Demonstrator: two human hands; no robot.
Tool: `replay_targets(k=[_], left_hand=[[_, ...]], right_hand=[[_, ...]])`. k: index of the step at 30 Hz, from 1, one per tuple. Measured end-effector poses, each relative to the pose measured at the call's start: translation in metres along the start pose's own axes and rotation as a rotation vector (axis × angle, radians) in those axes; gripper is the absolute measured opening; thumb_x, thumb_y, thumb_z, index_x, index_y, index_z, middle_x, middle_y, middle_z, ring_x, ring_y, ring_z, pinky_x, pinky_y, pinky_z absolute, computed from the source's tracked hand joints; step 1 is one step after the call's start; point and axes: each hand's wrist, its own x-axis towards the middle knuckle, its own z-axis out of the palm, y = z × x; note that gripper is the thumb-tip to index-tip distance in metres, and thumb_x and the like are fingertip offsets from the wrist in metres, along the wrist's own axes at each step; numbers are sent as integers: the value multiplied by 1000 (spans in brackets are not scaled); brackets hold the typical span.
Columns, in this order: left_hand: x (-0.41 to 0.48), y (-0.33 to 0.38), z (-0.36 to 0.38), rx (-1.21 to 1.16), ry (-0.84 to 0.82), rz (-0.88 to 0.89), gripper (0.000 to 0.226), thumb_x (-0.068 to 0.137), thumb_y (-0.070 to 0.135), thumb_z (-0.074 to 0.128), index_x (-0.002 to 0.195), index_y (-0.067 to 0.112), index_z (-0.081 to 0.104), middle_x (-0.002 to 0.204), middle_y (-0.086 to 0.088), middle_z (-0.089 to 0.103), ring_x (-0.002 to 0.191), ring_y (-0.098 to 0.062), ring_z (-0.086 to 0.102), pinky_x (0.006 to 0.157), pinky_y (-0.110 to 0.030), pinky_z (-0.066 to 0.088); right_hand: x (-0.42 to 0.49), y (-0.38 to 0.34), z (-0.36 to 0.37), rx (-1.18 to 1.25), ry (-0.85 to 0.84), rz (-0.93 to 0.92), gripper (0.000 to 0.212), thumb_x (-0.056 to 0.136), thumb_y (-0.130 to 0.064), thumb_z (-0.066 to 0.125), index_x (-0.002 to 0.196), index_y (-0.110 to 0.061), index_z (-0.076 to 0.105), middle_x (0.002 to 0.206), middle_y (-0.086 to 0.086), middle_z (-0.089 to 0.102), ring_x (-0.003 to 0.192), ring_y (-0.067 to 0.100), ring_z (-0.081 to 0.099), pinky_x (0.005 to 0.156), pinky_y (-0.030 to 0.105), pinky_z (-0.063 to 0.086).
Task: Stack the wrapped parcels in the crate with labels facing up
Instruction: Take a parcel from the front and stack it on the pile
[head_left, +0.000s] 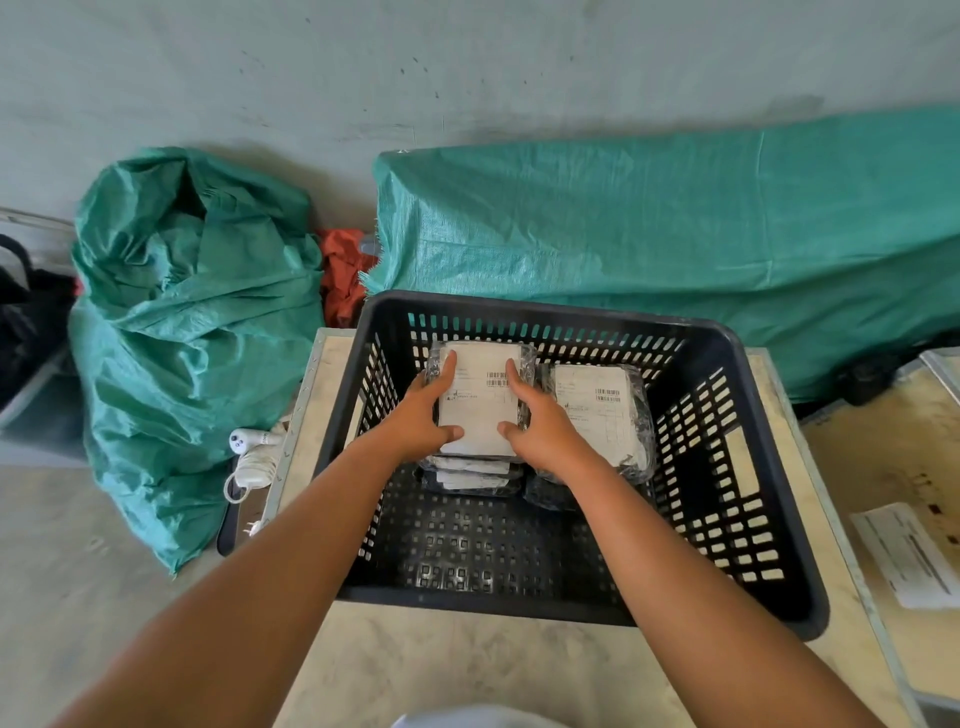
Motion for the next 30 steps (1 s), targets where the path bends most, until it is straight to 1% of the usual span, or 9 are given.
replay_targets(k=[2, 4, 7, 9, 11, 14, 20, 25, 30], left_hand=[[3, 0, -1, 27, -29, -22, 110, 90, 17, 74, 155, 52, -8, 168, -11, 0, 154, -32, 11, 121, -43, 22], [6, 1, -2, 81, -76, -55, 107, 92, 18, 72, 157, 45, -8, 168, -12, -12, 154, -34, 11, 120, -42, 23], [7, 5, 0, 184, -108, -58, 101, 95, 18, 67, 159, 34, -9, 159, -6, -39, 153, -37, 13, 119, -42, 30], [8, 6, 1, 212, -104, -28, 98, 97, 17, 65, 159, 29, -10, 158, 1, -41, 154, -36, 9, 120, -46, 29], [5, 5, 3, 226, -95, 16, 97, 97, 16, 64, 159, 25, -10, 160, 3, -39, 154, -32, 10, 121, -43, 28], [12, -7, 1, 222, -129, 4, 96, 97, 17, 64, 160, 23, -9, 160, 5, -37, 152, -26, 18, 116, -33, 32], [19, 0, -5, 222, -132, 37, 96, 97, 17, 64, 160, 25, -8, 161, 5, -37, 149, -25, 25, 106, -26, 38], [23, -3, -6, 228, -148, 37, 96, 97, 19, 64, 160, 26, -8, 160, 5, -38, 150, -26, 23, 107, -27, 41], [21, -1, -5, 233, -123, 30, 95, 96, 19, 66, 161, 26, -4, 161, 5, -36, 148, -26, 29, 104, -24, 40]], right_hand=[[2, -4, -3, -43, -37, 28, 89, 97, -14, 66, 160, -44, 10, 166, 0, 26, 150, 25, 31, 110, 28, 32], [5, -8, -4, -115, -69, 66, 86, 98, -18, 64, 161, -40, 10, 167, 5, 24, 149, 29, 33, 112, 34, 36], [5, -13, 1, -239, -82, 99, 80, 101, -22, 60, 163, -32, 10, 171, 11, 1, 155, 34, 16, 121, 44, 26], [4, -11, 4, -276, -77, 74, 77, 103, -21, 57, 164, -25, 10, 169, 6, -20, 156, 33, 5, 122, 43, 18], [0, -6, 7, -315, -70, 36, 73, 104, -20, 54, 163, -19, 11, 165, 0, -30, 156, 31, 1, 122, 40, 14], [10, -3, 13, -338, -121, 64, 73, 105, -21, 53, 164, -17, 10, 165, -3, -30, 156, 29, 3, 122, 37, 13], [17, -12, 0, -377, -164, 81, 74, 106, -20, 49, 164, -18, 2, 161, -3, -38, 156, 32, 3, 118, 36, 24], [20, -19, -2, -396, -196, 108, 75, 107, -18, 47, 163, -19, -2, 159, -3, -42, 155, 35, 11, 101, 29, 39], [17, -19, -4, -346, -181, 114, 75, 106, -17, 51, 164, -20, 4, 161, -4, -39, 156, 32, 6, 117, 38, 34]])
